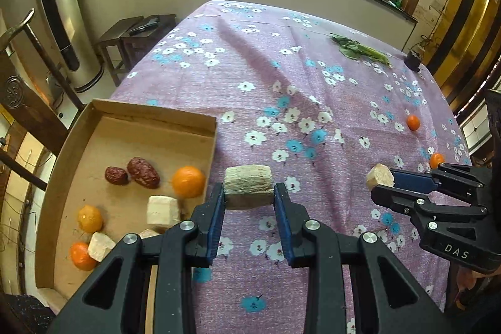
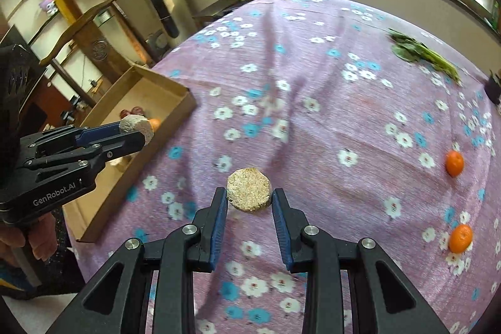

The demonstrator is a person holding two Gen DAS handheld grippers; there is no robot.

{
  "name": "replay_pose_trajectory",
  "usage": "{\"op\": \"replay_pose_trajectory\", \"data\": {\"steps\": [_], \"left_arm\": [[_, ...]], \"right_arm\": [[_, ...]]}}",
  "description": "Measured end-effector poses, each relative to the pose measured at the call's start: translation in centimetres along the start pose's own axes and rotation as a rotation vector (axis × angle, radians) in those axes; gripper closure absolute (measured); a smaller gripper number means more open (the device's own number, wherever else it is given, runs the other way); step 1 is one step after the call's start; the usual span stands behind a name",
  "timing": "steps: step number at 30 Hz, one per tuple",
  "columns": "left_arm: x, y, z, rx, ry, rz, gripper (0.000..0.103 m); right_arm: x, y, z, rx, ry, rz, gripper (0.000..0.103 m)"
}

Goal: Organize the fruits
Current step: 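Carry the yam chunk and yam slice over the cardboard box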

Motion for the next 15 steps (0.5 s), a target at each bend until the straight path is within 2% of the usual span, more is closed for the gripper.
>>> {"op": "replay_pose_trajectory", "data": {"steps": [15], "left_arm": [[0.6,10.6,1.7,0.131,-0.034,0.159,0.073]], "right_arm": [[4.4,10.3,-4.1,0.139,0.021,0.192,0.071]]}}
Point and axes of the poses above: each gripper's, at about its wrist camera, not at the fingertips, and z roughly against the way its jaws point, y to its left, x to its top, the point moved 10 cm from there along -z, roughly the way its jaws point, and after that the axes turned 12 degrees about z, right-handed, at the moved point
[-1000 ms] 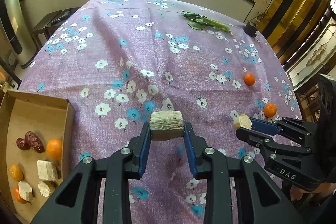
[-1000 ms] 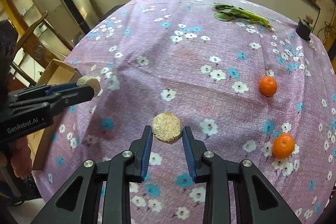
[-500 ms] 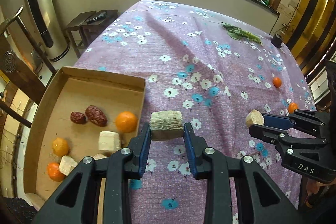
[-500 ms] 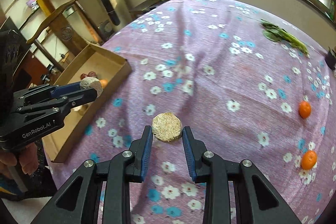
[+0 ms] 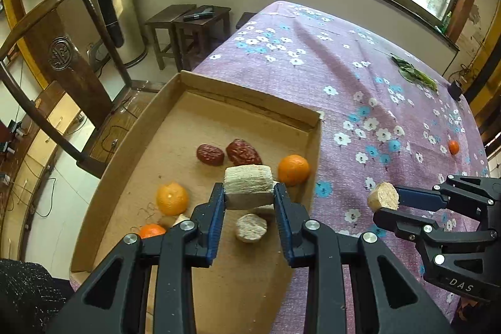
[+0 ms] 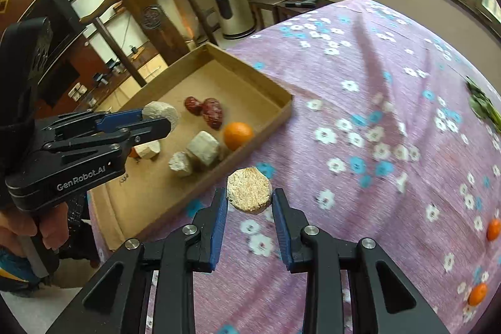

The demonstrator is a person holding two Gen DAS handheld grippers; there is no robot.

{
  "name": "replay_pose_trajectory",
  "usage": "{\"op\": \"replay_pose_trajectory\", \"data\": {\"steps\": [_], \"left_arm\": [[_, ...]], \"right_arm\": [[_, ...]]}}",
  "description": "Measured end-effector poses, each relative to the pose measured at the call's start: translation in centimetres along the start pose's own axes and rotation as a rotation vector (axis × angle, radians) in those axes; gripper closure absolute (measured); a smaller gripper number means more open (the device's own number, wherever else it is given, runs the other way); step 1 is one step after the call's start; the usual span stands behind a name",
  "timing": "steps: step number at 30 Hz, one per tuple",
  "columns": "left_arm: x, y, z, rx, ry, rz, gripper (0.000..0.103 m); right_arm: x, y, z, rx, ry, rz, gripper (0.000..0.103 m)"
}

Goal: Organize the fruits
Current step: 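Carry the yam chunk and yam slice over the cardboard box, then open both tools to drop the yam chunk and slice into the box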

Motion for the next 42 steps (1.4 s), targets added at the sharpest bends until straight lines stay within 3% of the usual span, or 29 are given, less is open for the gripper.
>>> {"op": "replay_pose_trajectory", "data": {"steps": [13,20,37,42], "left_arm": [[1.3,6.9,-2.0,0.049,0.028,0.132,0.073],[2.2,7.3,-3.5,0.061,0.034,0.128,0.073],[2.3,7.5,-5.7,0.081,0.054,0.113,0.073],[1.9,7.5,-6.5,0.085,0.067,0.114,0.073]], "right_arm": [[1.7,5.7,-4.0,0.125,0.043,0.091,0.071],[1.8,8.1,-5.5,0.156,0.073,0.135,0.071],[2.1,9.7,-9.5,0.219,0.108,0.102,0.070],[1.8,9.1,-10.9,0.185,0.139,0.106,0.070]]}}
Point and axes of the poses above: each gripper's, at about its wrist camera, not at the fingertips, and z roughly against the way its jaws point, y to its left, x to its top, the point moved 10 cm from there along -z, roughly the way its jaws point, and after that the axes turned 12 degrees about z, right-handed, at the moved point
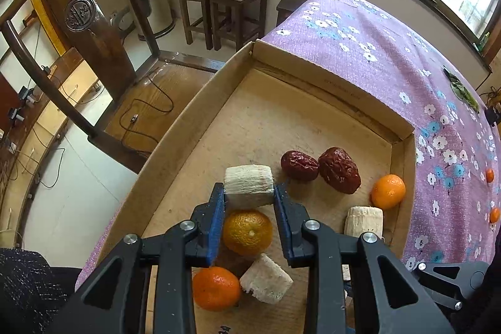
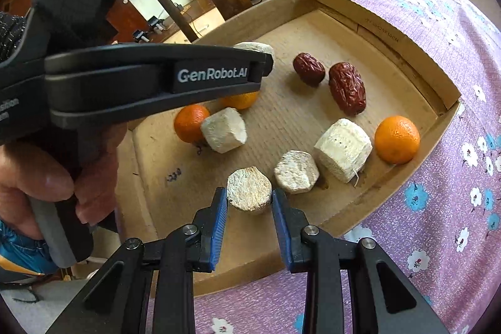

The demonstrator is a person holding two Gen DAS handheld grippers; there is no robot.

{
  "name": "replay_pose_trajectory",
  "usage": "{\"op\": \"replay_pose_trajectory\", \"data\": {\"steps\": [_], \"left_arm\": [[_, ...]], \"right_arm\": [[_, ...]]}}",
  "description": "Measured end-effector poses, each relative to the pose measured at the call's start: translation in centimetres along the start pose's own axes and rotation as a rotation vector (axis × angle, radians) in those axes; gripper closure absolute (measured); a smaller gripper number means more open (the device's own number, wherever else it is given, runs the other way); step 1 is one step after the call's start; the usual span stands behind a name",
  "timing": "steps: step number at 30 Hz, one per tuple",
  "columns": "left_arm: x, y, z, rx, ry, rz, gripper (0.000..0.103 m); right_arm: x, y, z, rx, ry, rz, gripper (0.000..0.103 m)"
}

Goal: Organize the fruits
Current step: 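Open both tools to drop the yam chunk and slice into the box, then withdraw both tools from the box toward the loose mandarin oranges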

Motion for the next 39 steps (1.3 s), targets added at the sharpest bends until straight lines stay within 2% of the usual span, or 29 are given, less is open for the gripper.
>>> {"op": "replay_pose_trajectory", "data": {"steps": [8,10,13,15,17,21,23,30,36,39], "left_arm": [[-0.4,-0.4,-0.4,0.032,-0.004,-0.030,0.073],[-0.5,-0.5,-0.4,0.036,-0.005,-0.032,0.071],[-0.6,-0.5,-0.3,0.033,-0.005,-0.020,0.054],[-0.5,-0.5,0.2,0.035,-0.019,-0.020,0.050],[-0.4,-0.5,0.8,0.048,-0.038,-0.025,0.034],[0.3,-0.5,2.4,0.060,-0.088,-0.020,0.030],[0.6,-0.5,3.1,0.063,-0.106,-0.015,0.024],[1.1,-1.2,4.9,0.078,-0.160,-0.013,0.018],[0.4,-2.7,5.5,0.074,-0.172,-0.029,0.018],[-0.2,-3.8,5.4,0.069,-0.150,-0.030,0.018]], "right_arm": [[0.7,-0.4,-0.3,-0.042,-0.022,-0.008,0.069],[0.4,-0.4,0.1,-0.034,-0.025,-0.010,0.061],[0.2,-0.5,0.9,-0.033,-0.035,-0.024,0.054],[0.0,-0.5,1.4,-0.030,-0.044,-0.028,0.054],[-0.2,-0.6,2.3,-0.037,-0.050,-0.027,0.053],[-0.4,-1.4,4.1,-0.068,-0.067,-0.010,0.049],[-0.8,-2.2,5.6,-0.090,-0.090,-0.017,0.047],[-1.3,-4.8,8.8,-0.186,-0.144,-0.085,0.034],[-2.9,-6.5,10.6,-0.216,-0.140,-0.128,0.033],[-3.8,-7.3,11.3,-0.224,-0.133,-0.147,0.033]]}}
Point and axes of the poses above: each gripper's, at about its wrist camera, not at the fingertips, and z roughly against the way its jaws point, y to its left, x to its top, the point moved 10 cm from there along -z, roughly the way its jaws point, and after that the axes turned 12 degrees about z, right-handed, at the moved point
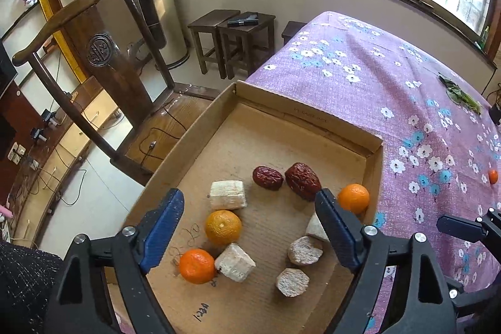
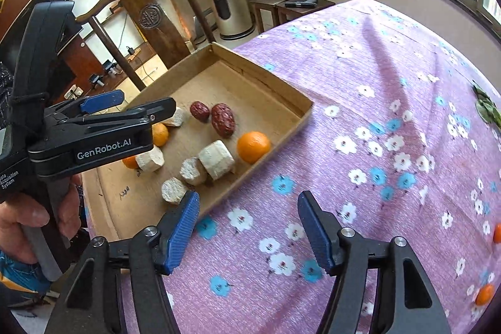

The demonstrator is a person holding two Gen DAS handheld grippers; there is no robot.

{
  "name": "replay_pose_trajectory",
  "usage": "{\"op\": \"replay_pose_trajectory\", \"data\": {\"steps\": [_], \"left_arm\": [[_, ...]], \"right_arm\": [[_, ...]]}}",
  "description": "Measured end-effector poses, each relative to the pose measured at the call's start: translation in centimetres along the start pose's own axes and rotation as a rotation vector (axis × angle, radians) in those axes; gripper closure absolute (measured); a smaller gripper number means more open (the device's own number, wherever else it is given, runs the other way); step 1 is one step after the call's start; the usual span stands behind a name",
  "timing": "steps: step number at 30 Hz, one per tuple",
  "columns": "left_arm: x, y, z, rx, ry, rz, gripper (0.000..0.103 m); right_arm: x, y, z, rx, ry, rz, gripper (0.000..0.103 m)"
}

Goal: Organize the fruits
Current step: 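Withdraw both tools from the box toward the loose mandarin oranges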

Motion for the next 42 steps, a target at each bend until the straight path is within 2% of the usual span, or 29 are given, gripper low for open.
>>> {"op": "replay_pose_trajectory", "data": {"steps": [6,13,22,31,36,42], "left_arm": [[-0.5,-4.2,2.0,-0.046,-0.029,-0.047,0.018],[-2.6,-9.8,2.6,-0.129,0.005,-0.088,0.018],[-6.4,-19.7,2.9,-0.237,0.064,-0.229,0.018],[-9.6,-28.8,3.2,-0.332,0.107,-0.355,0.018],[-10.7,-31.9,3.0,-0.341,0.107,-0.405,0.018],[-11.2,-34.7,2.9,-0.352,0.096,-0.437,0.018]], "right_arm": [[-2.0,-3.4,1.4,-0.045,-0.002,-0.059,0.030],[-6.5,-7.5,3.9,-0.096,0.020,-0.132,0.030],[-14.9,-13.2,5.9,-0.148,0.068,-0.288,0.030],[-22.5,-21.9,10.7,-0.274,0.069,-0.481,0.030],[-23.8,-24.6,12.6,-0.307,0.044,-0.522,0.030],[-23.4,-26.1,14.3,-0.346,0.014,-0.513,0.030]]}}
Point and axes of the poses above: each gripper's, at about its wrist camera, not at the fingertips, and z roughly against the way its jaws point, y to its left, x to its top, the point moved 10 cm from there along -z, roughly the way its jaws point, and after that the axes turned 12 degrees about z, right-handed, at the moved point
